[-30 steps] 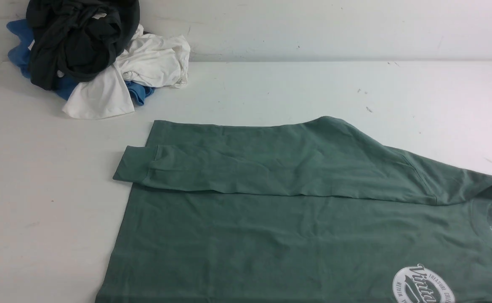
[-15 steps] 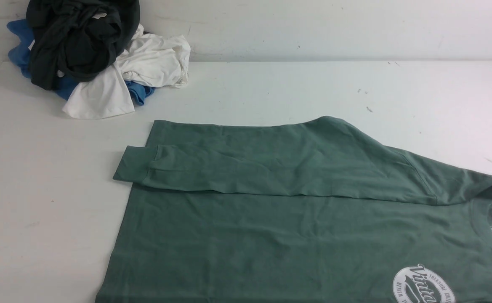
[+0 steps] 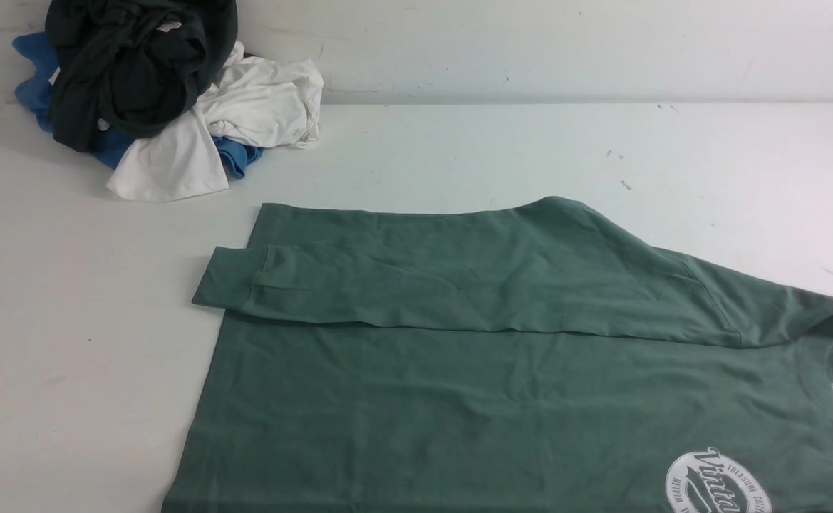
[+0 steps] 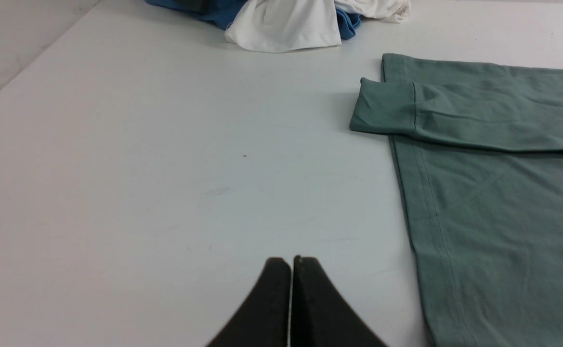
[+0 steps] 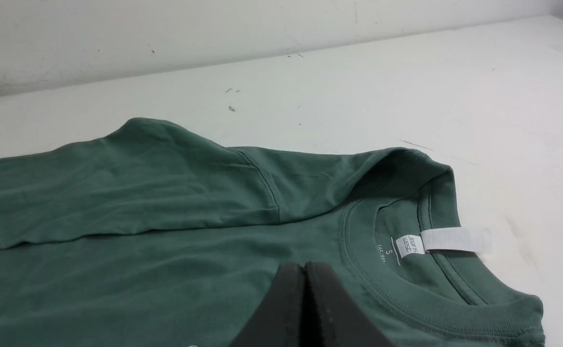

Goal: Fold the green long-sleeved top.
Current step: Use the left arm to clamp the cuff closest to it

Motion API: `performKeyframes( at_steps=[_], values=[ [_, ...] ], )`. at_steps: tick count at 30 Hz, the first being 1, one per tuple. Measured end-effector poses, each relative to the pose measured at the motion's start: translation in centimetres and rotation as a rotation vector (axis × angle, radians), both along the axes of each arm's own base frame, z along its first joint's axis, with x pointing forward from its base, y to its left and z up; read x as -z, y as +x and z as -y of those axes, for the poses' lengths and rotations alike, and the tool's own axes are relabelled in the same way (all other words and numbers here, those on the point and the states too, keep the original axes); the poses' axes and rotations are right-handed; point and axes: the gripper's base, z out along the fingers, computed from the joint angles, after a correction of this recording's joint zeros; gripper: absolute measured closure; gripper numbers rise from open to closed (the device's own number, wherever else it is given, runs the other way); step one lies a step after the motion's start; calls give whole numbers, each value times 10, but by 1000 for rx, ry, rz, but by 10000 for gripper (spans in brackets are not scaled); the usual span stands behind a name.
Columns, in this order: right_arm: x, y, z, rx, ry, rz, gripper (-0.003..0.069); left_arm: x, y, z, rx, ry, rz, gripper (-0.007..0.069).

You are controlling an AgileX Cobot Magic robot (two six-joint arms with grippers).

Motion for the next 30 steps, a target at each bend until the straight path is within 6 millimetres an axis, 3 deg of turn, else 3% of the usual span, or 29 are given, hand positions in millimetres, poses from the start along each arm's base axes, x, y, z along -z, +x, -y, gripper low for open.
performKeyframes(
  at_steps=[21, 24, 27, 28, 30],
  values=[
    [0, 0, 0, 0, 3, 0, 674, 0, 0, 0, 0, 1, 3, 631],
    [0, 0, -1, 4, 68, 3, 674, -1, 0, 1, -4, -60, 8, 631],
    [0, 0, -5, 14, 357, 14, 674, -2, 0, 8, -24, -382, 15, 631],
    [-1, 0, -9, 21, 614, 16, 674, -4, 1, 13, -39, -662, 13, 631],
    [-2, 0, -14, 29, 949, 8, 674, -7, 1, 19, -53, -992, 3, 631]
  ],
)
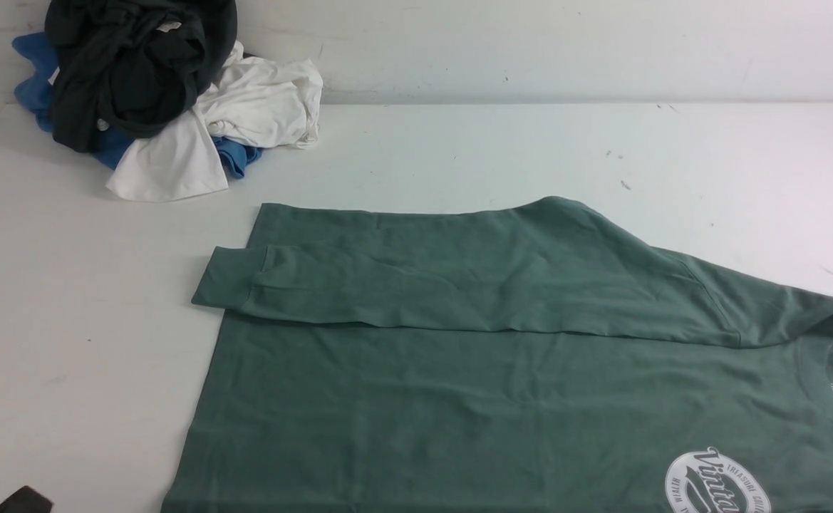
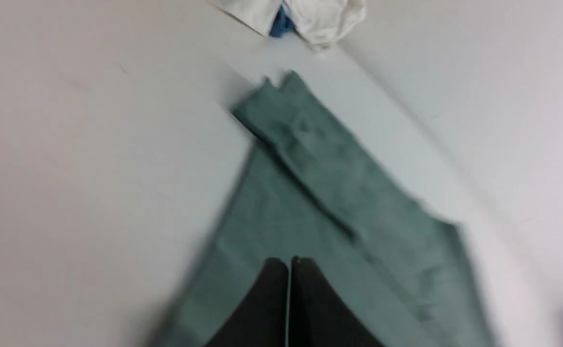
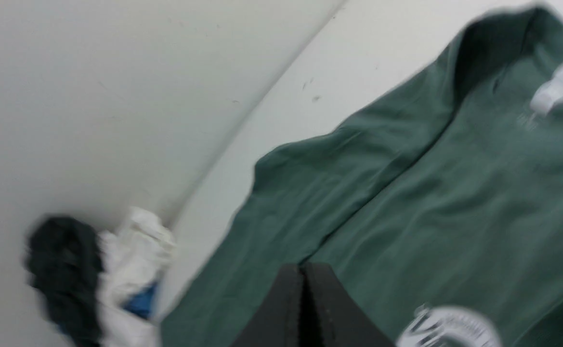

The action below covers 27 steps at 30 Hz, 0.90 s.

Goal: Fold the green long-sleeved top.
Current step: Use the left arm to clamp the cuff closest to it

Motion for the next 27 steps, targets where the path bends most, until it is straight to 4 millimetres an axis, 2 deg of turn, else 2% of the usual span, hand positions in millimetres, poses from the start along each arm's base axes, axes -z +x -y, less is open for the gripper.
performKeyframes(
  at_steps=[1, 2, 3, 6, 12, 17, 20, 21, 22, 24, 27],
  values=[
    [-1, 0, -1, -1, 91, -3, 674, -2, 0, 2, -3, -132, 1, 631],
    [-1, 0, -2, -1, 111, -3, 674, -3, 0, 2, -4, -154, 1, 631],
    [-3, 0, -3, -1, 211, 2, 674, -5, 0, 4, -7, -277, 5, 631],
    [-4, 0, -4, -4, 230, 9, 674, -8, 0, 5, -3, -361, 10, 631],
    [-3, 0, -2, -18, 57, 17, 674, -8, 0, 5, 20, -260, 35, 631],
    [-4, 0, -2, -43, -108, 37, 674, -13, -1, 7, 68, -41, 98, 631],
    [-26, -3, -3, -68, -321, 118, 674, -46, -6, 8, 107, 187, 239, 631],
    [-31, -4, -3, -68, -354, 135, 674, -48, -7, 8, 110, 220, 253, 631],
    [-59, -5, -1, -52, -521, 204, 674, -73, -10, 9, 124, 356, 329, 631],
    [-70, -4, 0, -45, -588, 218, 674, -84, -10, 10, 141, 419, 338, 631],
    [-113, 12, 2, -63, -821, 196, 674, -110, 5, 15, 263, 588, 246, 631]
  ],
)
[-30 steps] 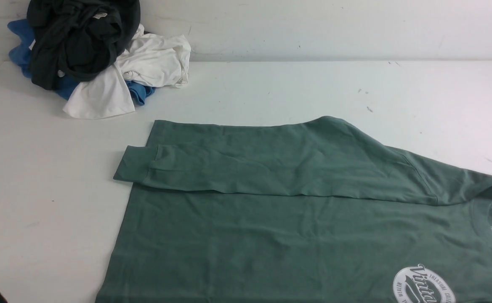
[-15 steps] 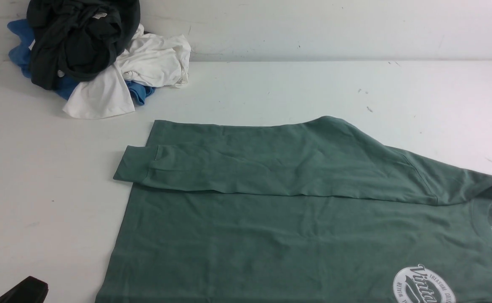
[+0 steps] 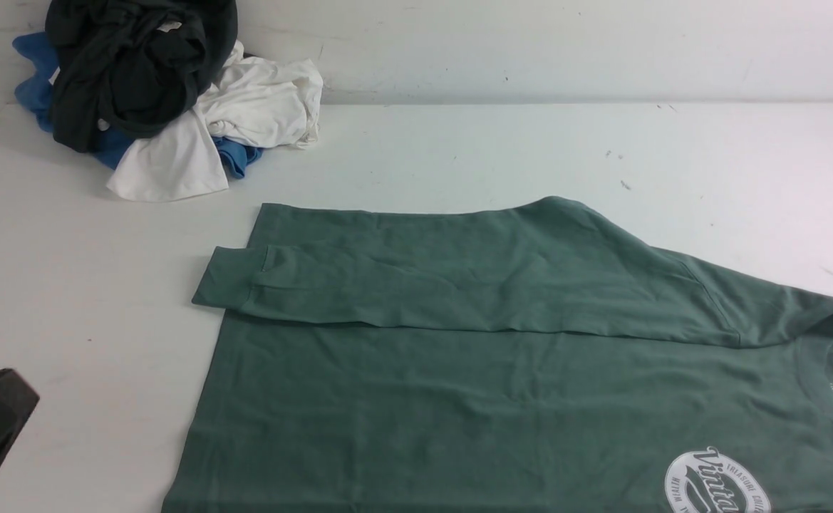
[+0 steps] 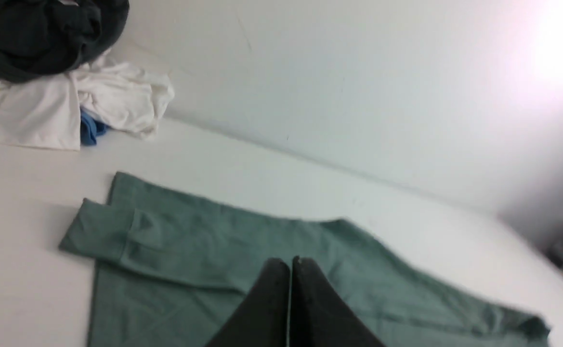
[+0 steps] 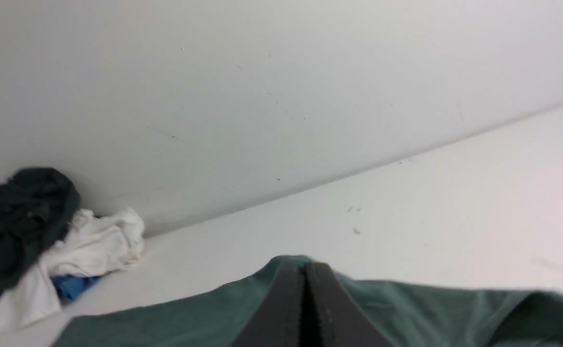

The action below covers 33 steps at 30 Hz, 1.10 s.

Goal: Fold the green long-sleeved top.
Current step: Use the left arm to clamp the cuff closest to it

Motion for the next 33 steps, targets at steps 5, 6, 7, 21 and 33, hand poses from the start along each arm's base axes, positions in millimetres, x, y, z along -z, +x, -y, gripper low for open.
performKeyframes(
  at_steps=[5, 6, 7, 21, 33],
  values=[
    [-42, 38, -4, -96, -183, -230, 674, -29, 35, 0, 184, 383, -352, 631],
    [-46, 44, -7, -127, -193, -276, 674, -31, 42, -2, 215, 434, -433, 631],
    [-49, 51, -10, -168, -203, -332, 674, -34, 47, -5, 247, 503, -522, 631],
    [-17, 72, -66, -712, -448, -982, 674, 41, 90, 48, 631, 846, -1026, 448],
    [-16, 72, -67, -713, -471, -983, 674, 105, 121, 63, 608, 939, -1039, 90]
  ],
)
